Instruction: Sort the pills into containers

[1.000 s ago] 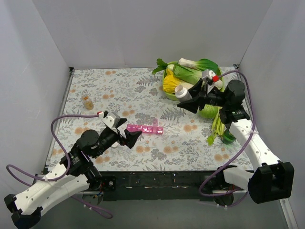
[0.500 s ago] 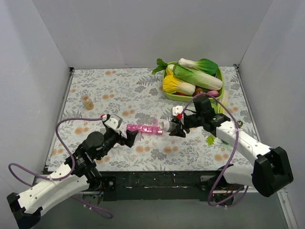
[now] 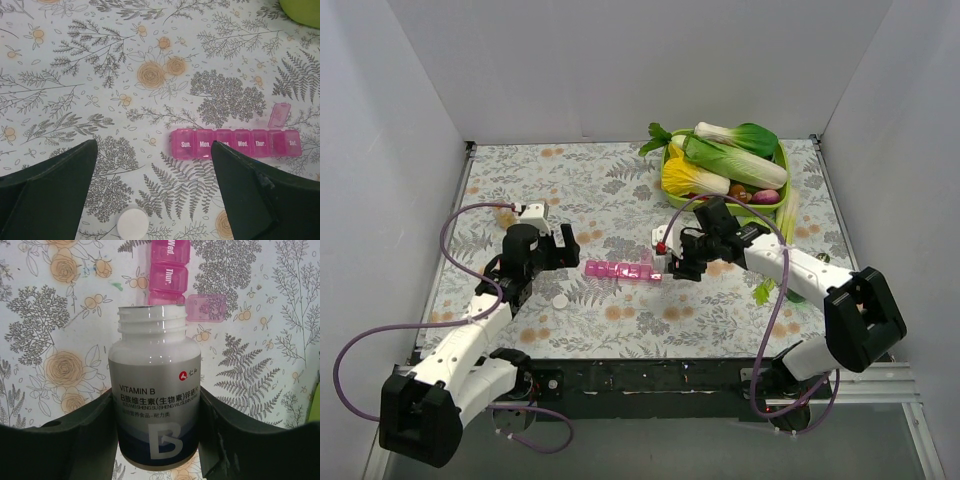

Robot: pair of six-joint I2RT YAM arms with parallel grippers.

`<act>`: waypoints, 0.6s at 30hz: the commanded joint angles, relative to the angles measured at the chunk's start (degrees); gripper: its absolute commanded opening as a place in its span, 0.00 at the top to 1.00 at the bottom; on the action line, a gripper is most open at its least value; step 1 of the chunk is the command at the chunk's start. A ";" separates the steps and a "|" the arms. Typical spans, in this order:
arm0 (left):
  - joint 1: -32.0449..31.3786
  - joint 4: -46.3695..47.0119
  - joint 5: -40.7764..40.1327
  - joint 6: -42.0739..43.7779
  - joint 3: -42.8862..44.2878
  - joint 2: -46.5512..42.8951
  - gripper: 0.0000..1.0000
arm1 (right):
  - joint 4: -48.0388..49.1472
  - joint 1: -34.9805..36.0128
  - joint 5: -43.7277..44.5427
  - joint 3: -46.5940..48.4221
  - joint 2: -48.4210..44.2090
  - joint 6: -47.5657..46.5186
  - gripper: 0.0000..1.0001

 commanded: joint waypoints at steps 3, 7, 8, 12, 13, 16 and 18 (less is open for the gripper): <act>2.75 0.24 7.88 -1.52 1.55 -1.16 0.02 | -4.60 1.01 5.94 5.61 3.41 0.34 0.94; 2.75 0.33 8.23 -1.52 1.54 -1.25 0.02 | -5.57 1.28 7.27 6.67 4.90 1.84 0.94; 2.75 0.33 8.32 -1.43 1.54 -0.90 0.02 | -6.01 1.36 7.36 6.84 5.52 2.10 0.94; 2.75 0.16 8.41 -1.34 1.72 -0.90 0.02 | -6.10 1.98 8.32 7.46 6.93 3.07 0.94; 2.84 0.16 8.32 -1.25 1.63 -0.99 0.02 | -6.19 2.07 8.58 7.90 7.28 3.42 0.94; 2.84 0.24 8.23 -1.34 1.54 -1.42 0.02 | -6.71 2.68 9.38 9.21 8.95 3.77 0.94; 2.84 0.24 7.97 -1.25 1.46 -1.51 0.02 | -7.41 2.95 9.81 10.18 10.26 3.86 0.95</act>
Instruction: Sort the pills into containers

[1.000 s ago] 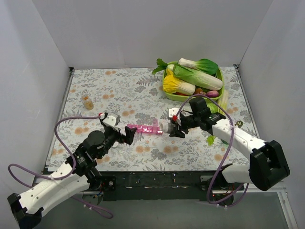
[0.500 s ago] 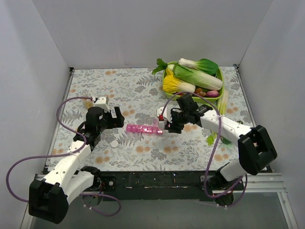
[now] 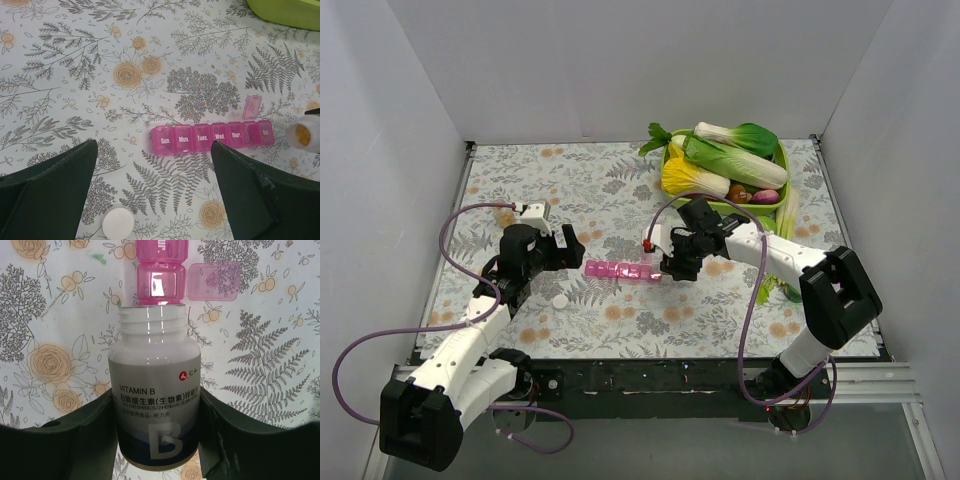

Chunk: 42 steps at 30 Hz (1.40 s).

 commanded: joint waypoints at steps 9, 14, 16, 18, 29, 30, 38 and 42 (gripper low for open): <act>0.32 0.53 0.29 0.10 1.35 -1.69 0.02 | -4.35 1.70 3.60 8.32 5.59 1.35 0.95; 0.32 0.35 0.30 0.28 1.35 -1.95 0.02 | -5.40 2.32 4.74 9.56 7.08 1.44 0.95; 0.32 0.44 0.21 0.37 1.35 -1.95 0.02 | -5.67 2.67 5.01 10.08 7.52 1.44 0.95; 0.32 0.44 0.21 0.37 1.35 -2.04 0.02 | -6.11 3.11 5.62 10.44 8.05 1.44 0.96; 0.32 0.44 0.38 0.63 1.35 -2.04 0.02 | -8.66 4.34 8.52 12.81 10.86 1.53 0.96; 0.32 0.35 0.47 0.63 1.35 -2.04 0.02 | -8.75 4.52 8.87 12.90 10.86 1.53 0.96; 0.41 0.44 0.65 0.81 1.43 -2.04 0.02 | -10.15 5.75 11.07 13.95 11.74 1.44 0.96; 0.41 0.44 0.65 0.89 1.35 -2.30 0.02 | -11.03 6.19 12.21 14.83 12.27 1.53 0.96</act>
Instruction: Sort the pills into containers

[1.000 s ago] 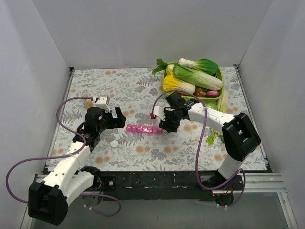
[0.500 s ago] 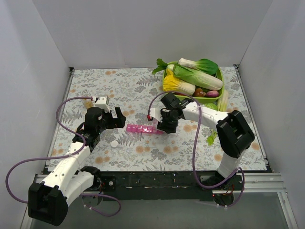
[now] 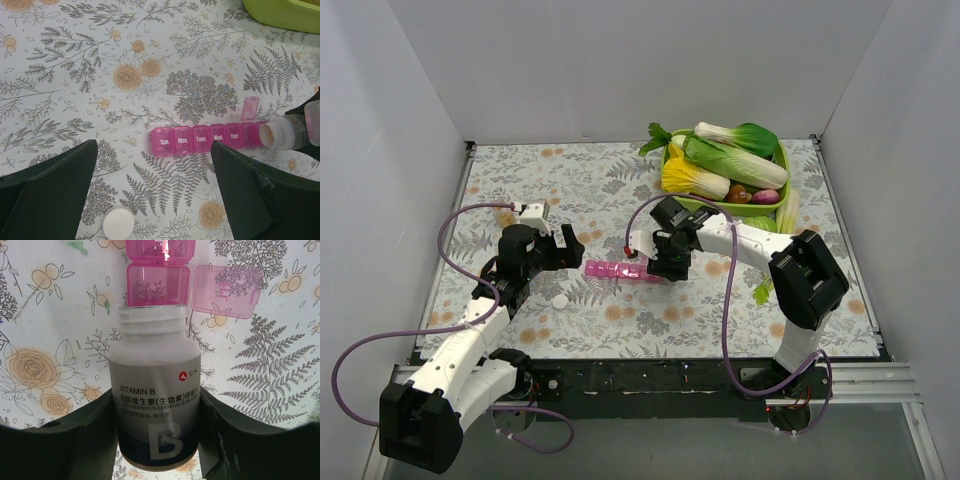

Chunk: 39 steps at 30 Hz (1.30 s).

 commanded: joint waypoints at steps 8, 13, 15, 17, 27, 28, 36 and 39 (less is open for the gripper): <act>0.30 0.53 0.80 0.91 1.35 -1.72 0.02 | -2.82 1.30 3.90 4.43 1.61 0.59 0.96; 0.30 0.44 0.80 0.91 1.26 -1.81 0.02 | -3.70 1.56 4.78 5.22 2.22 0.76 0.96; 0.30 0.53 0.89 0.92 1.26 -1.89 0.02 | -3.88 1.74 5.04 5.40 2.31 0.76 0.96; 0.39 0.53 0.80 0.92 1.35 -1.89 0.02 | -4.14 1.74 5.39 5.58 2.40 0.85 0.96; 0.39 0.53 1.15 1.00 1.35 -1.98 0.02 | -5.28 2.26 6.27 7.16 2.66 0.85 0.96; 0.39 0.53 1.15 1.00 1.35 -1.98 0.02 | -5.46 2.35 6.36 7.42 2.75 0.85 0.96; 0.39 0.53 1.24 1.09 1.26 -1.89 0.02 | -6.42 2.79 7.50 8.30 3.28 0.85 0.96; 0.39 0.53 1.24 1.18 1.26 -1.98 0.02 | -6.86 2.97 7.77 8.65 3.54 0.94 0.97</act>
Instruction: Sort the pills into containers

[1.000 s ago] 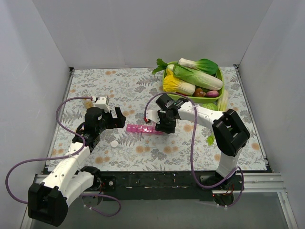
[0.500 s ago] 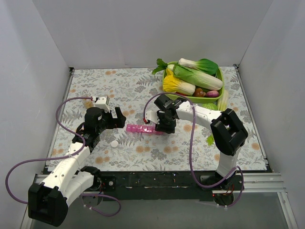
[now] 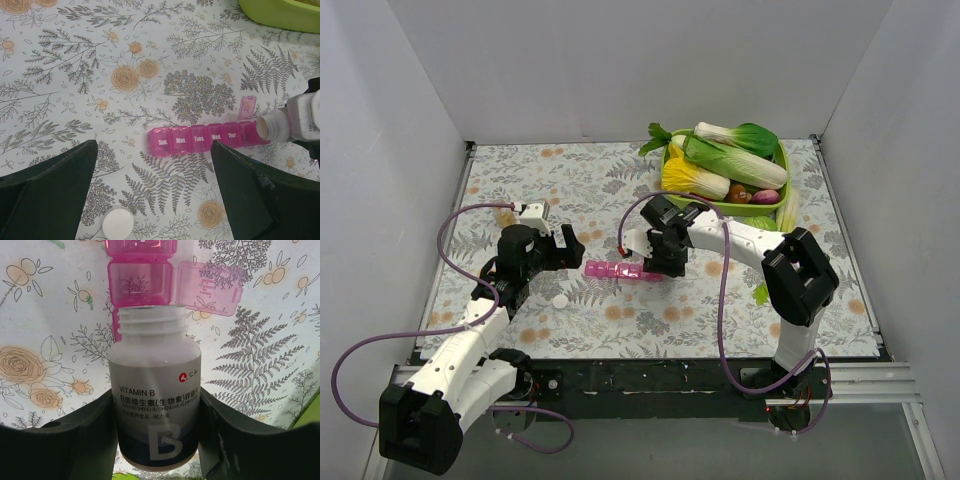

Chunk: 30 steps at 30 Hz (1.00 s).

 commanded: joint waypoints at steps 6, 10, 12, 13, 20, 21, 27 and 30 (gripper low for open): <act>0.37 0.51 0.59 0.74 1.17 -1.63 0.02 | -2.41 0.93 1.12 3.21 1.12 0.41 0.96; 0.37 0.51 0.67 0.74 1.17 -1.63 0.02 | -2.76 1.11 1.12 3.65 1.64 0.50 0.96; 0.37 0.51 0.67 0.74 1.17 -1.72 0.02 | -2.76 1.29 1.12 3.74 1.82 0.50 0.97; 0.46 0.51 0.67 0.74 1.17 -1.72 0.02 | -3.02 1.20 1.12 3.83 2.00 0.50 0.97; 0.37 0.51 0.76 0.83 1.17 -1.72 0.02 | -3.64 1.64 3.23 4.44 2.44 0.59 0.97; 0.37 0.42 0.93 0.83 1.17 -1.72 0.02 | -3.73 1.64 3.32 4.53 2.52 0.50 0.97; 0.37 0.51 0.94 0.92 1.26 -1.81 0.02 | -3.99 1.90 3.59 4.88 2.70 0.59 0.97; 0.37 0.51 1.02 0.92 1.17 -1.72 0.02 | -4.17 2.08 3.85 4.97 2.79 0.59 0.97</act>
